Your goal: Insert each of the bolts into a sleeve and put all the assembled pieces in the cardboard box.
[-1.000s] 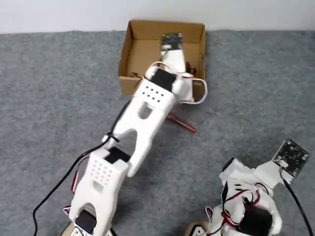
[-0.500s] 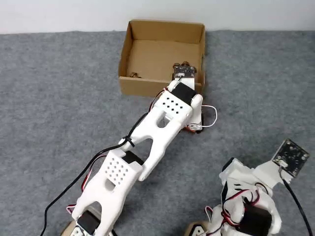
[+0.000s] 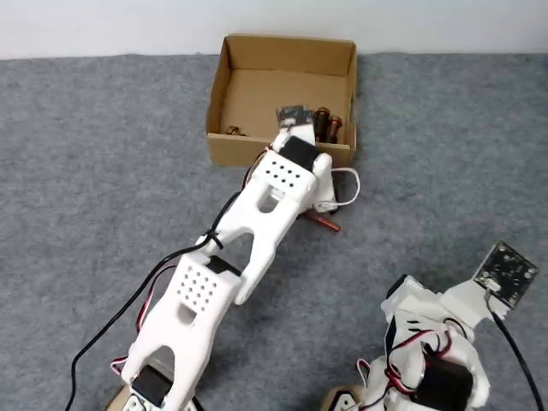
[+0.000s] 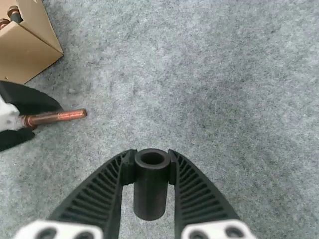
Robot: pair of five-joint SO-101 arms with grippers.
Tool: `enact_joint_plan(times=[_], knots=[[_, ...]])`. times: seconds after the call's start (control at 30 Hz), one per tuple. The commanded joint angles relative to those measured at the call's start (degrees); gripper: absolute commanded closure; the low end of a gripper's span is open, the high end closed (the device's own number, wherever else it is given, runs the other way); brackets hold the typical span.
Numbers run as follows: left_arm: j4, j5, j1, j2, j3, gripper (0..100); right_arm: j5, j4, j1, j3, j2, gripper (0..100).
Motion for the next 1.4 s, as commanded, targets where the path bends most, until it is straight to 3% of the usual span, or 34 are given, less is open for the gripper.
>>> enact_joint_plan(times=[0.0,0.33,0.5,0.7,0.9,1.23,1.37], knots=[[-1.05,0.62,-0.62,1.41,-1.89,77,0.26,-1.1,0.22,-0.18,-0.4,99.1],[-1.67,2.29,-4.4,7.47,-9.8,77,0.26,-1.1,0.22,-0.18,-0.4,99.1],[2.2,2.29,-4.31,10.02,-13.93,78,0.26,-1.1,0.22,-0.18,-0.4,99.1],[5.36,2.29,-5.1,12.04,-16.92,99,0.26,-1.1,0.22,-0.18,-0.4,99.1],[5.89,2.11,-4.75,11.34,-17.27,100,0.26,-1.1,0.22,-0.18,-0.4,99.1],[6.51,-5.19,0.18,-6.59,-15.25,100,0.62,-0.92,-0.22,-0.53,-0.4,99.1],[6.51,-11.16,3.16,-17.14,-7.78,100,0.62,-0.66,-5.41,-0.7,-0.4,99.1]])
